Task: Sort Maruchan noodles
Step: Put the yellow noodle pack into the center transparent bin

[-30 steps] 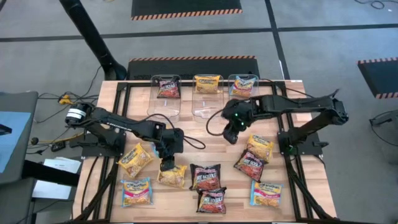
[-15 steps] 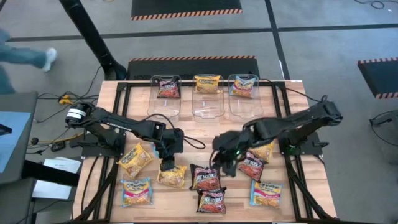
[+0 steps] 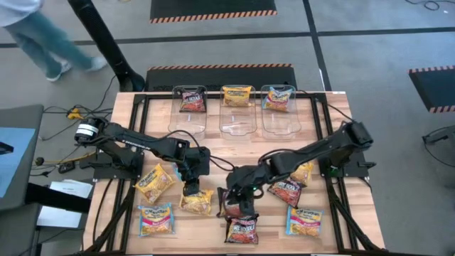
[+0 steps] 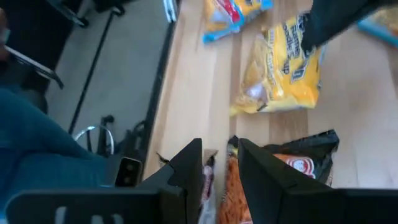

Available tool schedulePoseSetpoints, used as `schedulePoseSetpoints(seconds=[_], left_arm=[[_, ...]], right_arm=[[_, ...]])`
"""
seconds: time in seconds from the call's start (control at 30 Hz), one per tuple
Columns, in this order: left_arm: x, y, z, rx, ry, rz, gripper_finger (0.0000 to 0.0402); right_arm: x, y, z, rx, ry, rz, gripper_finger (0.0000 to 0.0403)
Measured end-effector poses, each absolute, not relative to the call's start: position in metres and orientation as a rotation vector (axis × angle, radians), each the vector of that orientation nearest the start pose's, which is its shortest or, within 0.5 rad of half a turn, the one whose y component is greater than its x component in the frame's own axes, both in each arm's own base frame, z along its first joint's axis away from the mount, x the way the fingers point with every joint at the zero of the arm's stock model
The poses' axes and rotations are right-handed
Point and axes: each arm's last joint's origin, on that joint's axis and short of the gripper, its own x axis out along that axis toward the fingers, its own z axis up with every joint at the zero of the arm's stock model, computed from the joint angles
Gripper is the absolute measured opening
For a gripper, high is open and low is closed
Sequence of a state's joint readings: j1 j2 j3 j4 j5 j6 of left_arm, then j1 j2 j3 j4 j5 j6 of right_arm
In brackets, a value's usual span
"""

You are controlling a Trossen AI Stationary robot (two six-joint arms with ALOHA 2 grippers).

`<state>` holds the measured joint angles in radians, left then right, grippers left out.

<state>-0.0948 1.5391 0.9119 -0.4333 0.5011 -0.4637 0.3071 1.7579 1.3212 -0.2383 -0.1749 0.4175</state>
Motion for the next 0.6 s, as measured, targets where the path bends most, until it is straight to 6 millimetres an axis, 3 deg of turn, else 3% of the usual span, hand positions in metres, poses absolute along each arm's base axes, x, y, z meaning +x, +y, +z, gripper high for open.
schedulePoseSetpoints(seconds=[0.17,0.37,0.6], left_arm=[[0.288,-0.041,0.191,-0.621,1.169,-0.267,0.0000],[0.288,-0.040,0.190,-0.598,1.162,-0.261,0.0003],[0.287,-0.045,0.191,-0.614,1.174,-0.293,0.0061]], right_arm=[[0.373,0.128,0.238,0.341,0.825,0.311,0.0127],[0.373,0.130,0.241,0.350,0.813,0.317,0.0127],[0.372,0.129,0.240,0.374,0.827,0.303,0.0127]])
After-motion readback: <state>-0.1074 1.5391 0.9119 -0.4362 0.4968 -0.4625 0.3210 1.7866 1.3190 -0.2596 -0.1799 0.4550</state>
